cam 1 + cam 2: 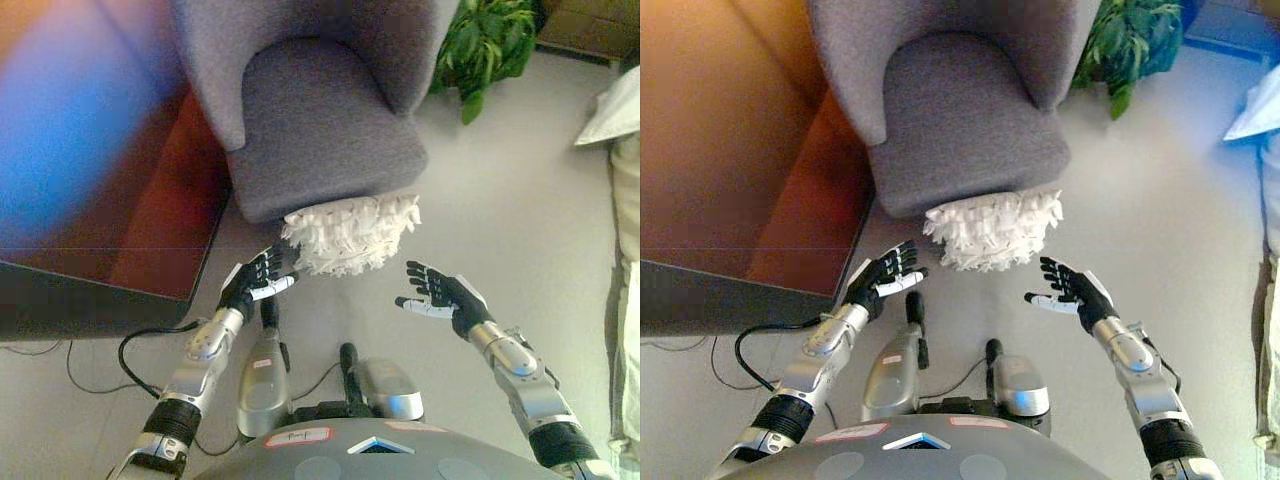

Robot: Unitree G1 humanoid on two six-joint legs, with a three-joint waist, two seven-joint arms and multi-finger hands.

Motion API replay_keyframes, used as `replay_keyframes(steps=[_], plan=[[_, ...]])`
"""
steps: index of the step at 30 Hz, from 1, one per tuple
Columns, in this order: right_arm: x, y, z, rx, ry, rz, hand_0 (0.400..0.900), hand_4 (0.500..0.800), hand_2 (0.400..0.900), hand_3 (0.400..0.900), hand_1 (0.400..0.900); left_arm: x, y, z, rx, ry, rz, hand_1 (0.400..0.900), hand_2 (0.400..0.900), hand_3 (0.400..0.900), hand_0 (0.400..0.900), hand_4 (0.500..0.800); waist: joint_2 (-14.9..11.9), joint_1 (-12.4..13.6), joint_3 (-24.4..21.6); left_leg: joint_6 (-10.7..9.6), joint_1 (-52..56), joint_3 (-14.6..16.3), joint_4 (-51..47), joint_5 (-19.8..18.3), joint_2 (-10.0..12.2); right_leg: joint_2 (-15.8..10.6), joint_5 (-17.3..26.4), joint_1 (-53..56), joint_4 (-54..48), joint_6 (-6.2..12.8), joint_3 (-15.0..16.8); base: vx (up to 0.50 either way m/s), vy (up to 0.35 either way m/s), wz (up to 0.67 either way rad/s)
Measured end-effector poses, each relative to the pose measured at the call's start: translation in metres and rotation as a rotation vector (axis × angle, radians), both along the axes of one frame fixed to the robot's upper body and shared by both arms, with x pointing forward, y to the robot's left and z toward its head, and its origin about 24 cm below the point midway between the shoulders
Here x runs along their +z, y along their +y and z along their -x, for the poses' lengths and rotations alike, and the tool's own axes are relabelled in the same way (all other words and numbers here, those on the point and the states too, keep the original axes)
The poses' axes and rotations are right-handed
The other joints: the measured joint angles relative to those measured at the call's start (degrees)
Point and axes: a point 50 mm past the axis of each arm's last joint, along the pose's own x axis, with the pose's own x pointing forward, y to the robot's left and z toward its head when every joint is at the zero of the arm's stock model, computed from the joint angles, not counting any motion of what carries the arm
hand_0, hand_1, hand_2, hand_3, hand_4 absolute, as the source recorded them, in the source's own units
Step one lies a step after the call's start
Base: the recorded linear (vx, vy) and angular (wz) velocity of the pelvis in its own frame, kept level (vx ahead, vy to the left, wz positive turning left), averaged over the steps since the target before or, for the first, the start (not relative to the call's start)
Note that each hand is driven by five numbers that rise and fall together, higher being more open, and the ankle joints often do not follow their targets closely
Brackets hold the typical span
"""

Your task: Pick up the pillow and put it on the sofa.

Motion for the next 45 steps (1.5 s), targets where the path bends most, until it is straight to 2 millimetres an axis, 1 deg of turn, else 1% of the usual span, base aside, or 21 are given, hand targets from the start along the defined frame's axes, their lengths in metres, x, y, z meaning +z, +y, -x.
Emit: replay_keyframes(steps=[2, 3, 4, 5, 8, 11, 13, 14, 15, 18, 20, 22, 25, 27, 28, 31, 32, 34, 37, 41, 45], plan=[[0.003, 0.001, -0.008, -0.004, -0.022, 0.001, 0.900, 0.800, 0.900, 0.900, 0.900, 0.000, 0.000, -0.001, 0.013, -0.002, -0.001, 0.900, 0.900, 0.900, 0.900, 0.800, 0.8, 0.7, -1.2, 0.4, 1.4, 1.6, 0.3, 0.5, -0.1, -0.3, -1.1, 1.9, -1.8, 1.26, 0.8, 0.41, 0.188, -0.44], [0.002, 0.003, -0.010, -0.006, -0.026, -0.007, 0.900, 0.800, 0.900, 0.900, 0.900, 0.001, 0.001, -0.002, 0.015, -0.007, -0.007, 0.900, 0.900, 0.900, 0.900, 0.800, 0.3, 1.6, -1.7, 0.6, 2.7, 2.0, -0.4, 3.9, -0.5, -1.5, -2.2, 1.8, -1.4, 2.40, 1.3, 0.36, 0.161, -0.32], [0.003, 0.010, -0.015, 0.013, -0.036, -0.018, 0.900, 0.800, 0.900, 0.900, 0.900, 0.003, 0.006, -0.003, 0.026, -0.013, -0.027, 0.900, 0.900, 0.900, 0.900, 0.800, -1.2, 2.5, -2.5, 1.7, 3.3, 3.8, 0.4, 6.1, -1.7, -3.9, -3.8, 1.4, -0.5, 3.35, 1.0, 0.30, 0.173, -0.18], [0.002, 0.019, -0.017, 0.051, -0.037, -0.027, 0.900, 0.800, 0.900, 0.900, 0.900, 0.005, 0.013, -0.004, 0.028, -0.016, -0.050, 0.900, 0.900, 0.900, 0.900, 0.800, -2.8, 3.1, -3.4, 4.3, 3.4, 6.9, 1.4, 7.7, -2.4, -6.5, -4.6, 1.4, 0.9, 4.95, -0.4, 0.30, 0.206, -0.07], [0.004, 0.037, -0.021, 0.090, -0.061, -0.074, 0.900, 0.800, 0.900, 0.900, 0.900, 0.020, 0.022, -0.021, 0.030, -0.075, -0.087, 0.900, 0.900, 0.900, 0.900, 0.800, -5.1, 1.7, -4.7, 6.2, 5.2, 8.3, 1.2, 5.8, -5.8, -10.5, -3.9, 0.2, 5.5, 7.70, -5.8, 0.29, 0.223, -0.03], [0.007, 0.042, -0.028, 0.096, -0.082, -0.084, 0.900, 0.800, 0.900, 0.900, 0.900, 0.036, 0.016, -0.040, 0.023, -0.152, -0.075, 0.900, 0.900, 0.900, 0.900, 0.800, -4.4, 1.0, -4.6, 7.6, 7.2, 8.7, 0.0, 4.4, -7.4, -11.7, -3.6, -4.7, 16.9, 11.49, -6.5, 0.23, 0.250, 0.08], [0.007, 0.044, -0.028, 0.100, -0.082, -0.087, 0.900, 0.800, 0.900, 0.900, 0.900, 0.038, 0.012, -0.043, 0.011, -0.168, -0.067, 0.900, 0.900, 0.900, 0.900, 0.800, -4.1, 1.0, -4.6, 8.6, 9.6, 8.5, -1.0, 3.5, -8.5, -12.8, -1.3, -7.8, 24.9, 14.11, -7.5, 0.26, 0.271, 0.03], [0.007, 0.044, -0.028, 0.098, -0.083, -0.084, 0.900, 0.800, 0.900, 0.900, 0.900, 0.037, 0.011, -0.041, 0.010, -0.165, -0.065, 0.900, 0.900, 0.900, 0.900, 0.800, -3.7, 1.1, -4.5, 9.0, 10.9, 8.6, -1.1, 3.0, -8.6, -13.8, 0.1, -8.1, 28.8, 14.46, -9.1, 0.26, 0.193, 0.13], [0.007, 0.044, -0.029, 0.104, -0.086, -0.074, 0.900, 0.800, 0.900, 0.900, 0.900, 0.035, 0.012, -0.040, 0.010, -0.158, -0.065, 0.900, 0.900, 0.900, 0.900, 0.800, -3.3, 1.0, -4.1, 9.5, 12.2, 8.7, -1.6, 2.3, -8.8, -14.9, 1.8, -10.4, 33.5, 14.10, -11.1, 0.24, 0.115, 0.18], [0.009, 0.042, -0.031, 0.130, -0.093, -0.018, 0.900, 0.800, 0.900, 0.900, 0.900, 0.033, 0.014, -0.037, 0.023, -0.148, -0.074, 0.900, 0.900, 0.900, 0.900, 0.800, -1.8, 1.0, -3.0, 10.7, 14.0, 8.2, -2.7, 1.7, -9.0, -15.6, 0.2, -16.2, 39.4, 12.28, -15.1, 0.21, -0.014, 0.15], [0.012, 0.038, -0.035, 0.174, -0.101, 0.081, 0.900, 0.800, 0.900, 0.900, 0.900, 0.032, 0.014, -0.036, 0.032, -0.143, -0.077, 0.900, 0.900, 0.900, 0.900, 0.800, -0.6, 1.0, -1.8, 10.7, 14.4, 7.6, -2.8, 2.1, -9.0, -16.2, -0.1, -17.5, 33.7, 11.63, -19.7, 0.17, -0.154, 0.07], [0.017, 0.032, -0.042, 0.235, -0.122, 0.247, 0.900, 0.800, 0.900, 0.900, 0.900, 0.032, 0.015, -0.036, 0.037, -0.143, -0.078, 0.900, 0.900, 0.900, 0.900, 0.800, -0.2, 1.0, -1.2, 10.6, 14.1, 7.5, -2.7, 2.1, -9.1, -18.7, 0.1, -17.6, 24.0, 11.69, -23.4, 0.15, -0.251, 0.11], [0.027, 0.023, -0.064, 0.298, -0.172, 0.491, 0.900, 0.800, 0.900, 0.900, 0.900, 0.029, 0.019, -0.039, 0.065, -0.127, -0.088, 0.900, 0.900, 0.900, 0.900, 0.800, -1.1, 0.6, -0.3, 9.9, 13.0, 6.9, -2.8, 2.2, -10.2, -23.6, 4.7, -17.6, 7.2, 16.10, -22.3, 0.19, -0.322, 0.47], [0.038, 0.021, -0.076, 0.315, -0.221, 0.598, 0.900, 0.800, 0.900, 0.900, 0.900, 0.030, 0.024, -0.039, 0.081, -0.128, -0.099, 0.900, 0.900, 0.900, 0.900, 0.800, -2.3, -0.5, 0.4, 9.1, 12.3, 4.8, -3.4, 2.9, -10.6, -25.3, 9.2, -16.5, -0.1, 15.95, -19.3, 0.16, -0.304, 0.47], [0.040, 0.021, -0.078, 0.322, -0.238, 0.640, 0.900, 0.800, 0.900, 0.900, 0.900, 0.031, 0.026, -0.040, 0.083, -0.129, -0.108, 0.900, 0.900, 0.900, 0.900, 0.800, -3.2, -0.4, 0.8, 8.2, 12.3, 3.8, -3.4, 3.1, -10.6, -25.4, 10.4, -15.8, -1.6, 16.26, -17.9, 0.13, -0.289, 0.42], [0.034, 0.021, -0.078, 0.382, -0.241, 0.770, 0.900, 0.800, 0.900, 0.900, 0.900, 0.030, 0.030, -0.040, 0.102, -0.128, -0.118, 0.900, 0.900, 0.900, 0.900, 0.800, -7.0, 0.4, 0.9, 4.2, 11.5, 0.5, -3.7, 3.4, -10.9, -23.5, 13.7, -12.3, -4.9, 14.65, -18.5, 0.09, -0.291, 0.70], [0.034, 0.017, -0.081, 0.402, -0.235, 0.832, 0.900, 0.800, 0.900, 0.900, 0.900, 0.029, 0.024, -0.041, 0.108, -0.126, -0.090, 0.900, 0.900, 0.900, 0.900, 0.800, -5.7, -0.5, 1.3, 2.7, 10.5, -1.5, -3.8, 3.9, -9.1, -21.8, 16.3, -12.0, -4.6, 13.92, -19.4, 0.00, -0.281, 0.76], [0.038, 0.003, -0.085, 0.439, -0.220, 0.949, 0.900, 0.800, 0.900, 0.900, 0.900, 0.026, 0.011, -0.040, 0.103, -0.128, -0.025, 0.900, 0.900, 0.900, 0.900, 0.800, -2.4, 0.2, 1.9, 0.6, 7.9, -2.9, -3.2, 4.7, -5.0, -17.4, 16.0, -13.2, -4.8, 11.46, -21.2, -0.08, -0.269, 0.72], [0.051, -0.012, -0.093, 0.419, -0.255, 1.068, 0.900, 0.800, 0.900, 0.900, 0.900, 0.025, -0.003, -0.042, 0.106, -0.129, 0.041, 0.900, 0.900, 0.900, 0.900, 0.800, 0.1, -0.8, 4.2, -0.8, 4.6, -6.4, -2.0, 5.2, -2.0, -14.1, 15.0, -14.5, -3.7, 9.26, -24.2, -0.13, -0.190, 0.51], [0.080, -0.031, -0.113, 0.304, -0.335, 1.169, 0.900, 0.800, 0.900, 0.900, 0.900, 0.043, -0.014, -0.061, 0.078, -0.204, 0.050, 0.900, 0.900, 0.900, 0.900, 0.800, 0.5, -1.7, 8.9, -2.7, -1.3, -8.4, 0.6, 5.7, -1.3, -13.6, 13.3, -20.4, 1.3, 8.48, -25.2, -0.12, -0.063, 0.19], [0.107, -0.030, -0.133, 0.234, -0.433, 1.202, 0.900, 0.800, 0.900, 0.900, 0.900, 0.065, -0.018, -0.081, 0.088, -0.287, 0.070, 0.900, 0.900, 0.900, 0.900, 0.800, 1.4, -1.6, 12.3, -2.0, -8.6, -9.3, 4.1, 5.6, -3.0, -17.0, 9.2, -30.5, 12.2, 8.49, -24.0, -0.16, -0.024, 0.15]])
